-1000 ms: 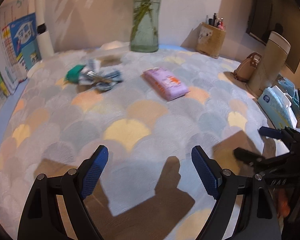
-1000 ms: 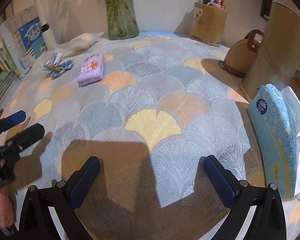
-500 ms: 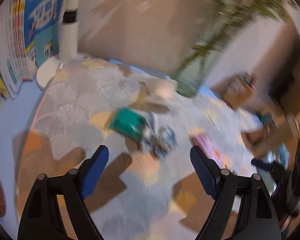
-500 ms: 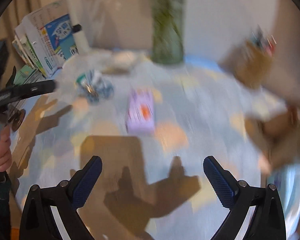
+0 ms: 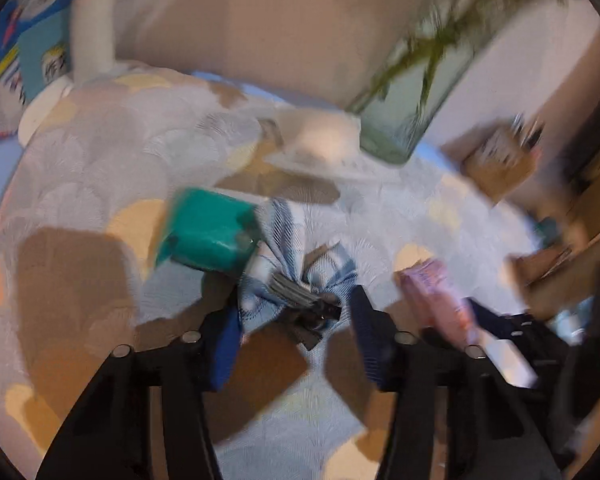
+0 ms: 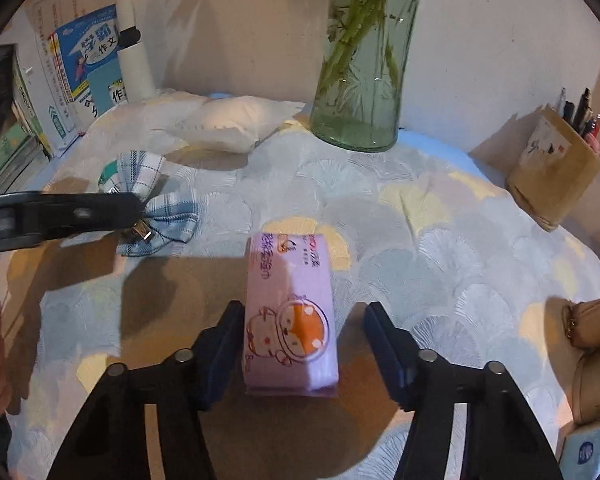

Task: Organize soft objects
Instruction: 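Grasp the plaid bow with the left gripper while the right grasps the pink wipes pack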

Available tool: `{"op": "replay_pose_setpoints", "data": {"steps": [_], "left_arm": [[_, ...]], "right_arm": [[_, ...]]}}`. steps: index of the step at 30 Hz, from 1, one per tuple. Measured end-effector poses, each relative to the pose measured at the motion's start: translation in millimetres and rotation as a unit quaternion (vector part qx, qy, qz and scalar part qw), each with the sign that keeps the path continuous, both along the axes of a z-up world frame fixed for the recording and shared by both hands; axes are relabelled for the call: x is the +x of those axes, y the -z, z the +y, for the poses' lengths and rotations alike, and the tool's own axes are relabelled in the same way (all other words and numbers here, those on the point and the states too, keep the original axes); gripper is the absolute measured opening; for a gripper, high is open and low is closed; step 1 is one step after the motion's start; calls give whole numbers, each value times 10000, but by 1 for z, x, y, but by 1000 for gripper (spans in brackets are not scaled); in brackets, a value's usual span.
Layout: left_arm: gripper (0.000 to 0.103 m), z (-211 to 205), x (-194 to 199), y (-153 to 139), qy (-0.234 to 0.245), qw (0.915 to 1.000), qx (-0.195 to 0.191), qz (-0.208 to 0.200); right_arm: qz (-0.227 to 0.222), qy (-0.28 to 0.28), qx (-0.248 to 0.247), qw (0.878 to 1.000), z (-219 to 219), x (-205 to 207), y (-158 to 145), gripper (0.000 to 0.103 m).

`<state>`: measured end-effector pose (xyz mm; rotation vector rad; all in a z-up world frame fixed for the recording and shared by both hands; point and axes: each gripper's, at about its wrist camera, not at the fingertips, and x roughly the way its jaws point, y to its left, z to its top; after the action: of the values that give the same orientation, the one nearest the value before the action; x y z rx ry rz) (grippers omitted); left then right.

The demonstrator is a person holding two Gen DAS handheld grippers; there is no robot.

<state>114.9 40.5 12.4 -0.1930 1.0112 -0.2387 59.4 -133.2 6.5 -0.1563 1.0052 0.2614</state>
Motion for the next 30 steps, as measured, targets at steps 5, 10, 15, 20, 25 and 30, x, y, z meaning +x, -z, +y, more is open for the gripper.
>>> {"op": "replay_pose_setpoints", "data": {"steps": [5, 10, 15, 20, 25, 30], "left_arm": [[45, -12, 2, -2, -263, 9995, -31, -174], [25, -13, -2, -1, -360, 9987, 5, -348], [12, -13, -31, -17, -112, 9986, -161, -491], [12, -16, -75, -24, 265, 9982, -239, -485], [13, -14, -111, -14, 390, 9981, -400, -264], [44, -9, -133, 3, 338, 9989, -332, 3]], "right_arm": [[0, 14, 79, 10000, -14, -14, -3, 41], [-183, 95, 286, 9994, -27, -25, -5, 41], [-176, 53, 331, 9993, -28, -35, -8, 40], [-87, 118, 640, 9978, -45, -66, -17, 40], [-61, 157, 714, 9973, -60, -96, -24, 40], [7, 306, 565, 9979, -71, -106, -9, 41]]}}
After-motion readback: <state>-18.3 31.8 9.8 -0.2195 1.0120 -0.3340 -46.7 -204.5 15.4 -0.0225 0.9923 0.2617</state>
